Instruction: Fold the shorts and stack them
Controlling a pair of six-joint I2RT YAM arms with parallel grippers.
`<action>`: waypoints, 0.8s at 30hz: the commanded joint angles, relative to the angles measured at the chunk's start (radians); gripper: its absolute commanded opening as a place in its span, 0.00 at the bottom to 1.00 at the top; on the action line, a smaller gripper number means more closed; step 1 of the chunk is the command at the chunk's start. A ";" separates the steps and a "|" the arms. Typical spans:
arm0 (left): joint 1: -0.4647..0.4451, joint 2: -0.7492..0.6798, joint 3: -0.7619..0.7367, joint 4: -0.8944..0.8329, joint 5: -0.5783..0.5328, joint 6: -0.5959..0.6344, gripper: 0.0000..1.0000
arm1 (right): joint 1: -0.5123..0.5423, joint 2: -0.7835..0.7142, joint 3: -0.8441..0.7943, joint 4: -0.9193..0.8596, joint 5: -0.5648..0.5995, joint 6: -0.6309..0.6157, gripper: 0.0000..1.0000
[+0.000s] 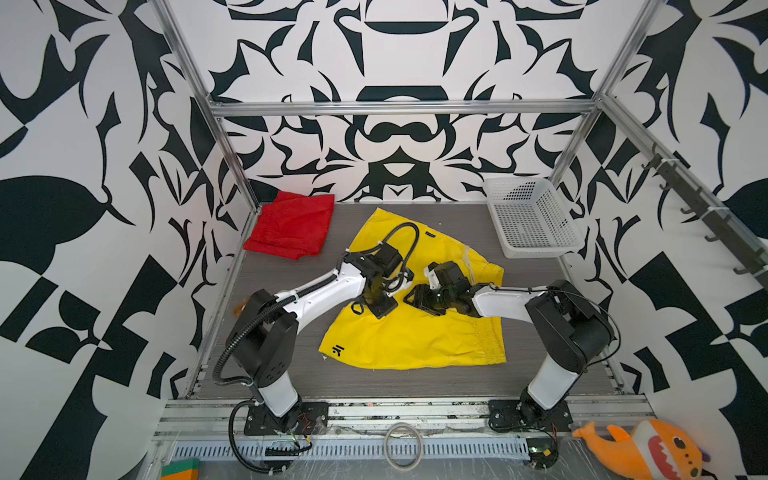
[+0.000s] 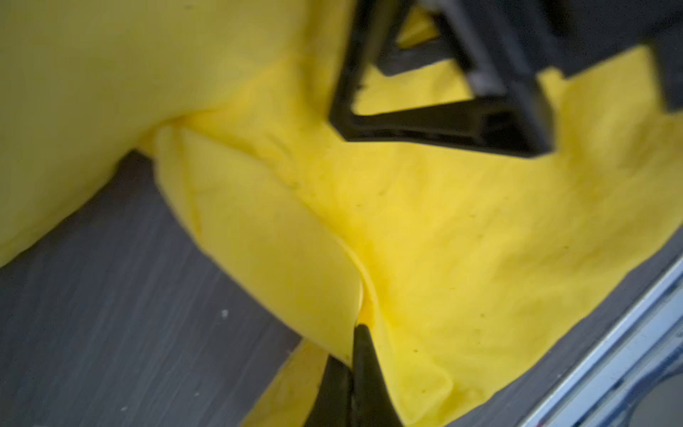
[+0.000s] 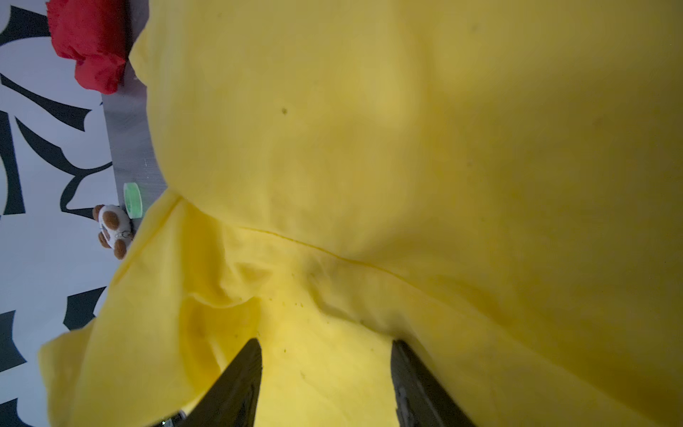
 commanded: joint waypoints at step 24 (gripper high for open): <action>0.478 -0.470 -0.450 0.275 0.281 -0.773 0.84 | 0.230 -0.050 0.218 -0.177 0.120 0.031 0.62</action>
